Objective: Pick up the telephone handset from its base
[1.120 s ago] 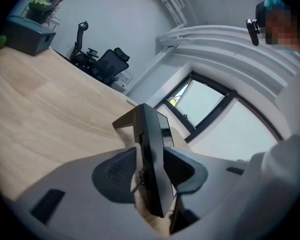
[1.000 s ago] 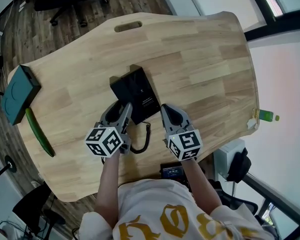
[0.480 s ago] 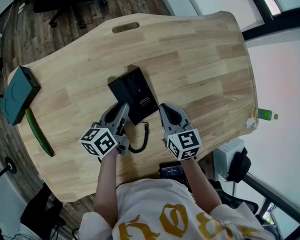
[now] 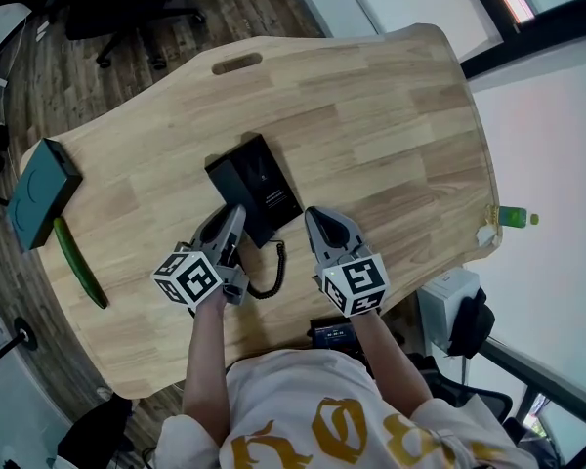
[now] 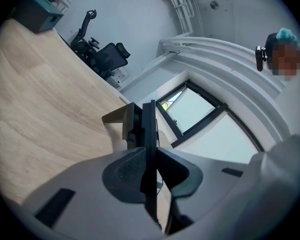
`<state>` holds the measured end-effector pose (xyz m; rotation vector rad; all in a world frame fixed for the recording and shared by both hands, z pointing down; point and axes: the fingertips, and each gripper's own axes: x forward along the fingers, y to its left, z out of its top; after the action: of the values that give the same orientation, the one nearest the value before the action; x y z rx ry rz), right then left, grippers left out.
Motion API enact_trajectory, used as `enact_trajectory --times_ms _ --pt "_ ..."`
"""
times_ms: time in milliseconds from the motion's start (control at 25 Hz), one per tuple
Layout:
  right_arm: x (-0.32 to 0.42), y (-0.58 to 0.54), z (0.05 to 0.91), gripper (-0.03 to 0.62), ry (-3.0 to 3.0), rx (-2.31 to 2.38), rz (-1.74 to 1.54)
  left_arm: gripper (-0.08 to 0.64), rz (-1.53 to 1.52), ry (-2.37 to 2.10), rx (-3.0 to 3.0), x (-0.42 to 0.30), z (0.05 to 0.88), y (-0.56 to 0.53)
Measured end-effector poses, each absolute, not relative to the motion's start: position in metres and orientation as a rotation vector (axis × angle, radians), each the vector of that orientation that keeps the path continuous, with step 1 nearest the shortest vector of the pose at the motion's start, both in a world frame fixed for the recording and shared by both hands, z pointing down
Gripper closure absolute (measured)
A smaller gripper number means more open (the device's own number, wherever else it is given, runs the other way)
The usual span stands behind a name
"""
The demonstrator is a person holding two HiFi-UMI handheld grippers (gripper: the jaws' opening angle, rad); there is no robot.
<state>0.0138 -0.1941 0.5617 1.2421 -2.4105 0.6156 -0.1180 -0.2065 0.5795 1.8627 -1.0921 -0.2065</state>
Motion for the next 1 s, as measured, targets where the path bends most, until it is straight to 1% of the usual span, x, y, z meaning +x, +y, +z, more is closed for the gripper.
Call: enact_trajectory --times_ms 280,1000 --pt "0.022 -0.19 0.555 0.588 -2.422 1.254 0.61 0.488 -0.24 -1.061 1.894 -0.113 0.561 -0.203" --pt "0.025 -0.155 0.504 0.588 -2.495 1.317 0.514 0.488 -0.343 -0.961 1.978 -0.109 0.499 -0.158"
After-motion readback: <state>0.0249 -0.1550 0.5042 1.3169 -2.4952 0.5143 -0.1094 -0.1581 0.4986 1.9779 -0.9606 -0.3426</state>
